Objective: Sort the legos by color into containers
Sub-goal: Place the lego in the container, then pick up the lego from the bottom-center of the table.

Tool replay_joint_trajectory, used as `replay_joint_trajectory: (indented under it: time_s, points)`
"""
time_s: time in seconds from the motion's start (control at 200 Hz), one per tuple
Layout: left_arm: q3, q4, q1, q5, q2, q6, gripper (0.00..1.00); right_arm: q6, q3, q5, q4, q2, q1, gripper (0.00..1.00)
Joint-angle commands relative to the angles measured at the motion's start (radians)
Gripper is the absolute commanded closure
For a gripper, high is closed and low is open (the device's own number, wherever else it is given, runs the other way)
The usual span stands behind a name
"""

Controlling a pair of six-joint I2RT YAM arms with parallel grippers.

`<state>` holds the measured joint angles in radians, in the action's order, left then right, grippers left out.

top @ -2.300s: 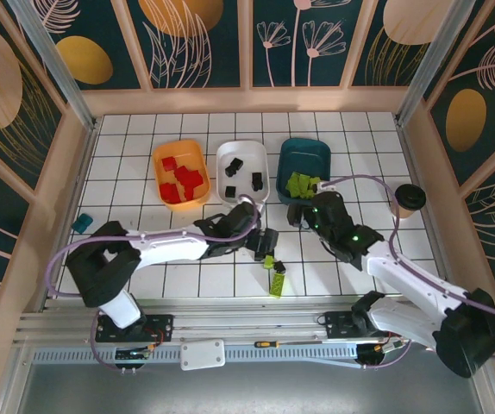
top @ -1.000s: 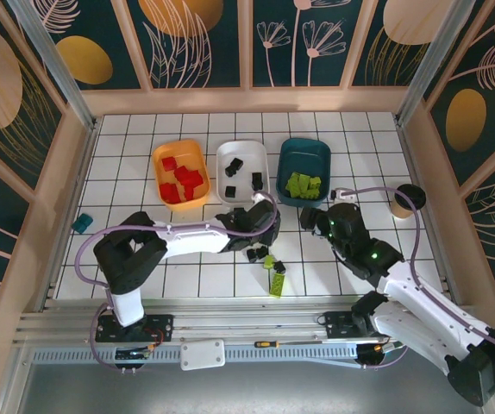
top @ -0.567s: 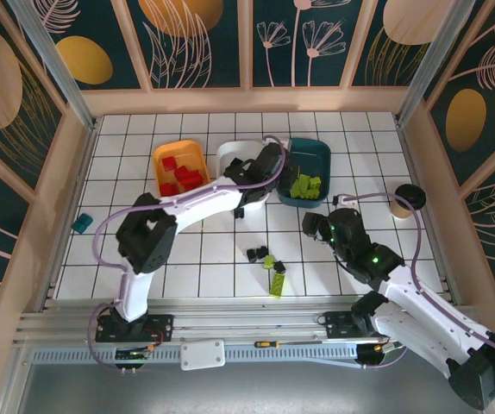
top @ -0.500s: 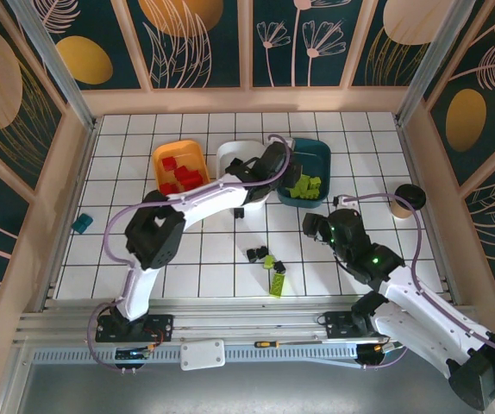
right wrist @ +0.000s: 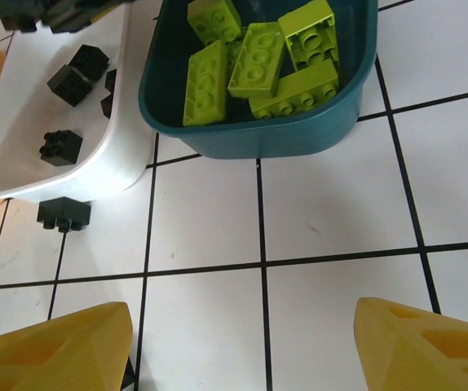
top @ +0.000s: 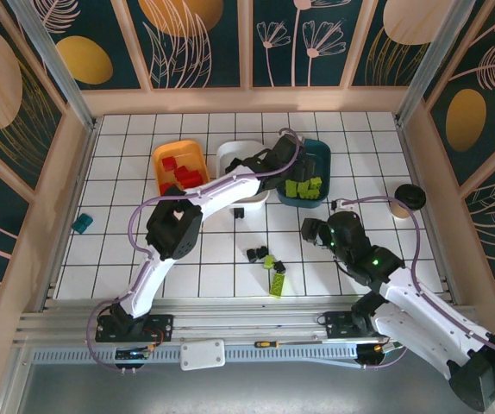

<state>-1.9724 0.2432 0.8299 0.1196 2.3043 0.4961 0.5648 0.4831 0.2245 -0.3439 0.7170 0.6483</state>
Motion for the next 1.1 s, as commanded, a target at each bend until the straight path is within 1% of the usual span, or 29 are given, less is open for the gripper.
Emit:
replay_joint_trajectory:
  time_s: [0.0,0.13,0.25,0.345,0.42,0.516,0.631,0.831,1.016,1.096]
  points:
    - [-0.003,0.004,-0.006,-0.01,-0.098,-0.008,0.12,0.018,-0.01,-0.078,0.02,0.03,0.033,0.28]
    - [0.135,-0.067,-0.007,-0.03,-0.238,0.001,0.02,0.012,-0.021,-0.147,0.068,0.09,0.09,0.29]
    - [0.326,-0.146,-0.007,-0.046,-0.397,0.026,0.02,-0.004,-0.015,-0.182,0.104,0.183,0.169,0.29]
    - [0.512,-0.211,-0.008,-0.037,-0.534,0.047,0.01,-0.006,0.0,-0.17,0.097,0.264,0.24,0.3]
    - [0.644,-0.244,-0.007,-0.022,-0.643,0.066,0.01,0.004,0.008,-0.142,0.077,0.314,0.29,0.33]
    - [0.784,-0.257,-0.007,-0.011,-0.741,0.087,0.01,0.016,0.005,-0.133,0.071,0.36,0.345,0.38]
    - [0.921,-0.263,-0.008,0.019,-0.834,0.112,0.01,0.025,0.002,-0.126,0.083,0.402,0.376,0.43]
    - [1.04,-0.252,-0.007,0.06,-0.928,0.131,0.02,0.028,0.008,-0.112,0.106,0.461,0.378,0.57]
    - [1.076,-0.235,-0.007,0.095,-0.969,0.127,0.02,0.027,0.008,-0.099,0.118,0.507,0.368,0.63]
    - [1.091,-0.232,-0.007,0.103,-0.99,0.127,0.01,0.03,0.008,-0.084,0.125,0.505,0.356,0.7]
